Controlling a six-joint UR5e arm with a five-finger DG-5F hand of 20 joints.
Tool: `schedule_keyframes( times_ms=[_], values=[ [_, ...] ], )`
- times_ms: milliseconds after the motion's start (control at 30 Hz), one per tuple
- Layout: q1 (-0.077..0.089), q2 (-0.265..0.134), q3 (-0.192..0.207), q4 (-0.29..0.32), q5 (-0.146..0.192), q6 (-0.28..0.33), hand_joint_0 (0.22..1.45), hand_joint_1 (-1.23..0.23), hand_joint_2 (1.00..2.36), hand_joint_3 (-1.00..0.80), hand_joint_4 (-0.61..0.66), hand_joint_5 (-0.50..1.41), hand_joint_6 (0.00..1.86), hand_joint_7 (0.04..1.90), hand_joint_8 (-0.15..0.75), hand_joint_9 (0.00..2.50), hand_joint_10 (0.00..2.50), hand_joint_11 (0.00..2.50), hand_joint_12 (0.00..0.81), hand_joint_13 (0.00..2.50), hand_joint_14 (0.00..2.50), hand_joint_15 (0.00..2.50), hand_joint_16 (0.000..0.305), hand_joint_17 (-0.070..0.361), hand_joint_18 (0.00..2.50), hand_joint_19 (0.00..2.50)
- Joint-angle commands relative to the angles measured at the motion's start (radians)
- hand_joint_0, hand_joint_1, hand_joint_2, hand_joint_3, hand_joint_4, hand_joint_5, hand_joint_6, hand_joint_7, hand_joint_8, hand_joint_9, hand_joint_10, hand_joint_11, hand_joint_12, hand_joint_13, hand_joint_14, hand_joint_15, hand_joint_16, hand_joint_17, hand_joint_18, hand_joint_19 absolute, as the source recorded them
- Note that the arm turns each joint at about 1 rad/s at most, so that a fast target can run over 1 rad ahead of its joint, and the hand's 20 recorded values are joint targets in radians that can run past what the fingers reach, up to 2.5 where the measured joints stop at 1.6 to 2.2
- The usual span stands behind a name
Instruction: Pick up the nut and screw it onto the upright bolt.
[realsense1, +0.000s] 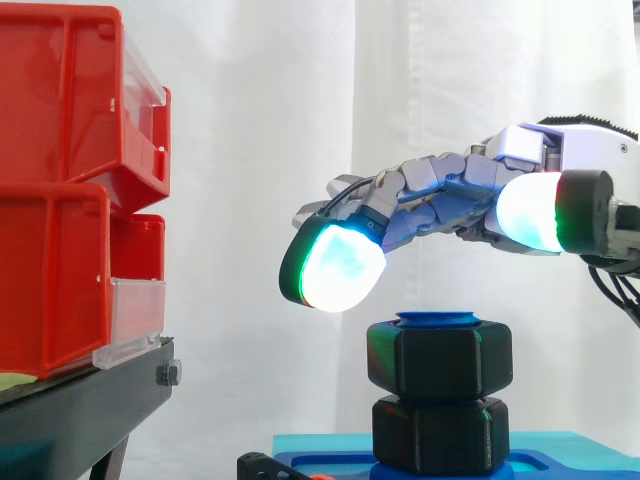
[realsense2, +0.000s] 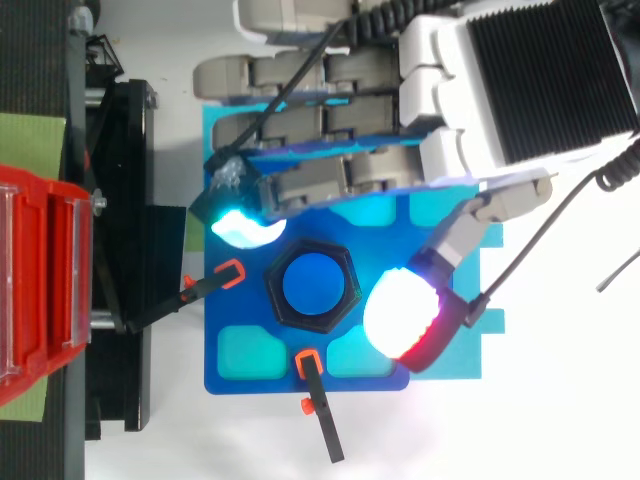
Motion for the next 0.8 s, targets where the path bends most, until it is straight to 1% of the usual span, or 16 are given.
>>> schedule_keyframes(
  times_ms=[0, 100, 133, 200, 267, 300, 433, 767],
  values=[
    [0.014, -0.001, 0.001, 0.001, 0.003, -0.001, 0.46, -0.18, 1.00, -0.50, 0.18, -0.18, 0.50, 0.64, 0.208, 0.34, 0.00, 0.00, 0.300, 0.06, 0.00, 0.00, 0.037, 0.084, 0.00, 0.00],
    [0.026, 0.001, -0.001, 0.003, 0.006, -0.001, 0.46, -0.17, 1.00, -0.50, 0.17, -0.18, 0.50, 0.63, 0.205, 0.32, 0.00, 0.00, 0.304, 0.05, 0.00, 0.00, 0.038, 0.086, 0.00, 0.00],
    [0.026, 0.001, -0.001, 0.003, 0.006, -0.001, 0.46, -0.15, 1.00, -0.50, 0.17, -0.19, 0.50, 0.64, 0.203, 0.30, 0.00, 0.00, 0.303, 0.03, 0.00, 0.00, 0.038, 0.086, 0.00, 0.00],
    [0.035, -0.013, 0.001, 0.003, 0.015, 0.001, 0.46, -0.15, 1.00, -0.50, 0.17, -0.19, 0.50, 0.64, 0.202, 0.29, 0.00, 0.00, 0.305, 0.02, 0.00, 0.00, 0.039, 0.088, 0.00, 0.00],
    [0.037, -0.015, -0.001, 0.004, 0.018, 0.001, 0.46, -0.15, 1.00, -0.50, 0.17, -0.19, 0.50, 0.64, 0.201, 0.29, 0.00, 0.00, 0.307, 0.02, 0.00, 0.00, 0.039, 0.088, 0.00, 0.00],
    [0.040, -0.022, 0.001, 0.016, 0.018, 0.002, 0.45, -0.15, 1.00, -0.50, 0.17, -0.19, 0.50, 0.64, 0.201, 0.29, 0.00, 0.00, 0.306, 0.02, 0.00, 0.00, 0.039, 0.088, 0.00, 0.00],
    [0.040, -0.022, -0.001, 0.026, 0.018, 0.004, 0.45, -0.15, 1.00, -0.50, 0.17, -0.19, 0.50, 0.66, 0.202, 0.28, 0.00, 0.00, 0.307, 0.02, 0.00, 0.00, 0.039, 0.089, 0.00, 0.00],
    [0.041, -0.022, 0.001, 0.003, 0.020, 0.002, 0.46, -0.14, 1.00, -0.50, 0.19, -0.17, 0.50, 0.75, 0.214, 0.29, 0.00, 0.00, 0.309, 0.03, 0.00, 0.00, 0.039, 0.088, 0.00, 0.00]
  ],
)
